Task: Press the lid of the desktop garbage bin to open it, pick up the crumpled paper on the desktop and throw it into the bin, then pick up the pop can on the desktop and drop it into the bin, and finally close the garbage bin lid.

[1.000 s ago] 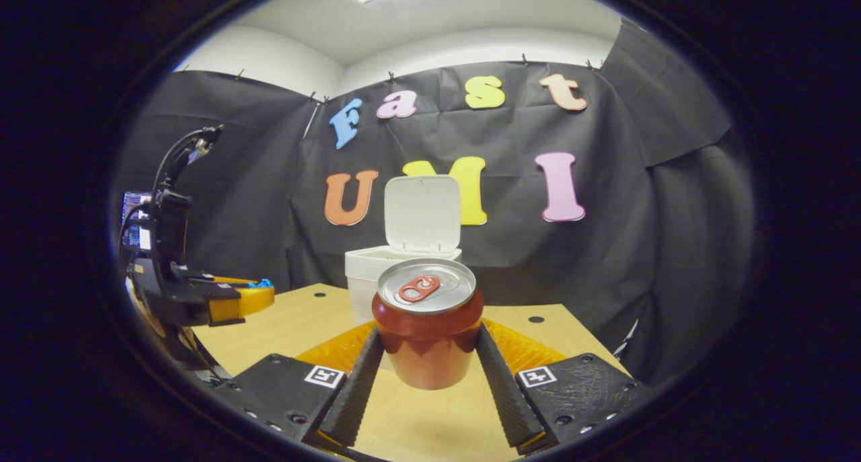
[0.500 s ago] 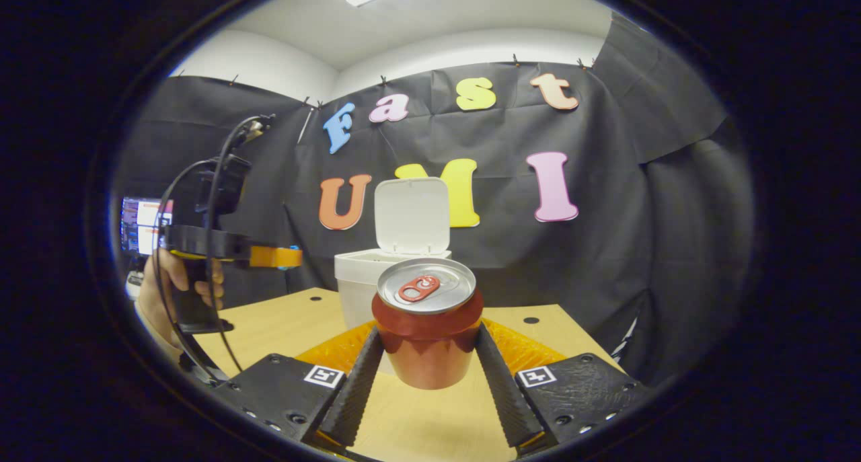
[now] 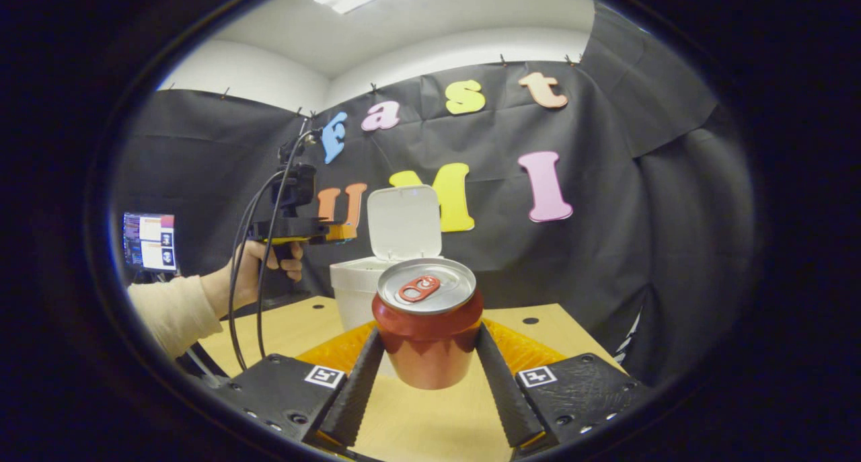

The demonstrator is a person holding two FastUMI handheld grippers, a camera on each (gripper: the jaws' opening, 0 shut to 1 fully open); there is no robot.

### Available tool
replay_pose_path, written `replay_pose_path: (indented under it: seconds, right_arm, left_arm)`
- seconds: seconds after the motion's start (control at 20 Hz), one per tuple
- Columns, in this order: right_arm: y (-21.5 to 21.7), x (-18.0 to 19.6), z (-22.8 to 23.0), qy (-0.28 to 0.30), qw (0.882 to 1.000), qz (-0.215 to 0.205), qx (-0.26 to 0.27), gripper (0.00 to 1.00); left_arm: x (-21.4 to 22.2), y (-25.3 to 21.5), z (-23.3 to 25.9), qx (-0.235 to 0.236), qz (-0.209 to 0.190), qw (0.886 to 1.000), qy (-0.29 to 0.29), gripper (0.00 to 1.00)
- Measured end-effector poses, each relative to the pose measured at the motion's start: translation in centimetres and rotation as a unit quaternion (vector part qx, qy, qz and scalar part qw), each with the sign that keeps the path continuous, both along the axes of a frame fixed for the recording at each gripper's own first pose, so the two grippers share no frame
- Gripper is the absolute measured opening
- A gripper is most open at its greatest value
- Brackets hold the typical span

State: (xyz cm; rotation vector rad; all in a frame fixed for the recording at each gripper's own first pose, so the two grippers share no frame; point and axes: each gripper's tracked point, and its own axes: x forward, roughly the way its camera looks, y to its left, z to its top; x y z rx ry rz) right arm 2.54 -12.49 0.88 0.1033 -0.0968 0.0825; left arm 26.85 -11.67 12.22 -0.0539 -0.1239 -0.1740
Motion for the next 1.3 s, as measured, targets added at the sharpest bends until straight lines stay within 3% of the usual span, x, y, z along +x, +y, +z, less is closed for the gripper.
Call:
replay_pose_path:
  seconds: [0.05, 0.15, 0.2, 0.45, 1.05, 1.25, 1.3]
  right_arm:
    - [-0.5, 0.1, 0.0, 0.0, 1.0, -0.004, 0.002, 0.78]
    - [-0.7, 0.2, -0.1, 0.003, 1.0, 0.003, 0.016, 0.79]
    - [-0.8, 0.4, -0.2, 0.007, 1.0, 0.009, 0.025, 0.78]
    - [-3.0, 1.6, -1.0, 0.023, 0.999, -0.022, 0.033, 0.78]
    - [-5.9, 2.8, -1.7, 0.029, 0.996, -0.054, 0.069, 0.78]
    - [-7.4, 3.6, -2.0, 0.032, 0.992, -0.077, 0.094, 0.78]
    - [-7.8, 3.8, -2.3, 0.038, 0.991, -0.084, 0.099, 0.78]
  left_arm:
    - [0.9, -0.3, -0.5, 0.011, 0.014, 1.0, 0.013, 0.44]
    - [1.9, -2.7, -1.1, 0.008, -0.001, 1.0, 0.024, 0.5]
    - [2.0, -3.8, -1.3, 0.012, -0.002, 1.0, 0.026, 0.44]
    - [2.5, -7.5, -2.1, 0.043, -0.012, 0.999, 0.029, 0.46]
    - [1.5, -7.3, -2.0, 0.037, -0.003, 0.999, 0.022, 0.49]
    - [0.3, -8.0, -2.5, 0.058, -0.009, 0.998, 0.007, 0.58]
    - [-0.2, -7.8, -2.9, 0.065, -0.008, 0.998, 0.01, 0.7]
